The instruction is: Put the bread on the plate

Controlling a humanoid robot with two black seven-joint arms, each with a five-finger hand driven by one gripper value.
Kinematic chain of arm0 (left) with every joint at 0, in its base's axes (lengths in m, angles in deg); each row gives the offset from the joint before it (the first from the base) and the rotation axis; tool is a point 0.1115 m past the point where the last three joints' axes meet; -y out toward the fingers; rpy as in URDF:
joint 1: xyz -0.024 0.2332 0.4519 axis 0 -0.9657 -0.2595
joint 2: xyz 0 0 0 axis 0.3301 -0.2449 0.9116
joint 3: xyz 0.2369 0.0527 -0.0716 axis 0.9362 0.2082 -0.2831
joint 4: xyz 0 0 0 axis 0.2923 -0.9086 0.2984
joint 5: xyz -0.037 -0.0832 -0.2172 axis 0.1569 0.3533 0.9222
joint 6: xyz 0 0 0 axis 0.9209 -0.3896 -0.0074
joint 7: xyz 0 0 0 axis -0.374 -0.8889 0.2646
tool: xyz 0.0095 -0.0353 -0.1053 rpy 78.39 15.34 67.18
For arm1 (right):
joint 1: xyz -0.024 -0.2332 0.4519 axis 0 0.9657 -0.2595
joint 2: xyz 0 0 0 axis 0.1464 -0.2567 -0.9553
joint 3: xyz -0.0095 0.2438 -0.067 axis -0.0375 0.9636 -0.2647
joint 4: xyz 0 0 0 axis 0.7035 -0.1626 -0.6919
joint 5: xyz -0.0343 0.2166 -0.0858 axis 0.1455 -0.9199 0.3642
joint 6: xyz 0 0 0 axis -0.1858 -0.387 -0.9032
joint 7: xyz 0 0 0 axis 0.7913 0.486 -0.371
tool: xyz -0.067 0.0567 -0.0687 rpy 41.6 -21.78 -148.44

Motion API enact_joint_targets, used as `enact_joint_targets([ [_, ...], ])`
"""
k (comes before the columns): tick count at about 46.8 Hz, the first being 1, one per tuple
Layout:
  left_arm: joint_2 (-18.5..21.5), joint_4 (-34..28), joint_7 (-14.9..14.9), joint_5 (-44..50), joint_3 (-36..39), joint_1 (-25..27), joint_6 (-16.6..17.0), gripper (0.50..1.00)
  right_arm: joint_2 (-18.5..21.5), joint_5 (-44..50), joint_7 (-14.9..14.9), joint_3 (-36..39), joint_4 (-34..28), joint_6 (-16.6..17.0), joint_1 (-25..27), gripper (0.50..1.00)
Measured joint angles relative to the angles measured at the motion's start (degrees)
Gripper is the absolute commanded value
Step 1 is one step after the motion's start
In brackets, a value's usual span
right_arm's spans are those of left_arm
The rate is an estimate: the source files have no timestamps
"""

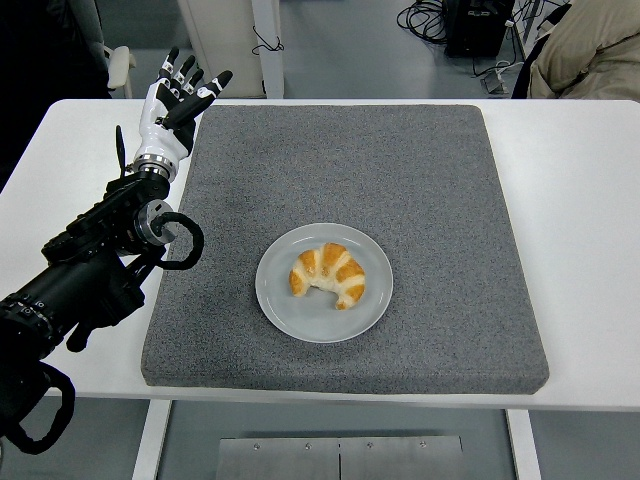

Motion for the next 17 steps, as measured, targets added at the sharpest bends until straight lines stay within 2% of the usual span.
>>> enact_joint_targets([
  [17,-0.4,3.3,-0.4,0.1,0.0,1.2,-0.7,0.969,0.0,0.0,0.0,0.0,-0.2,-0.1,0.1,1.000],
])
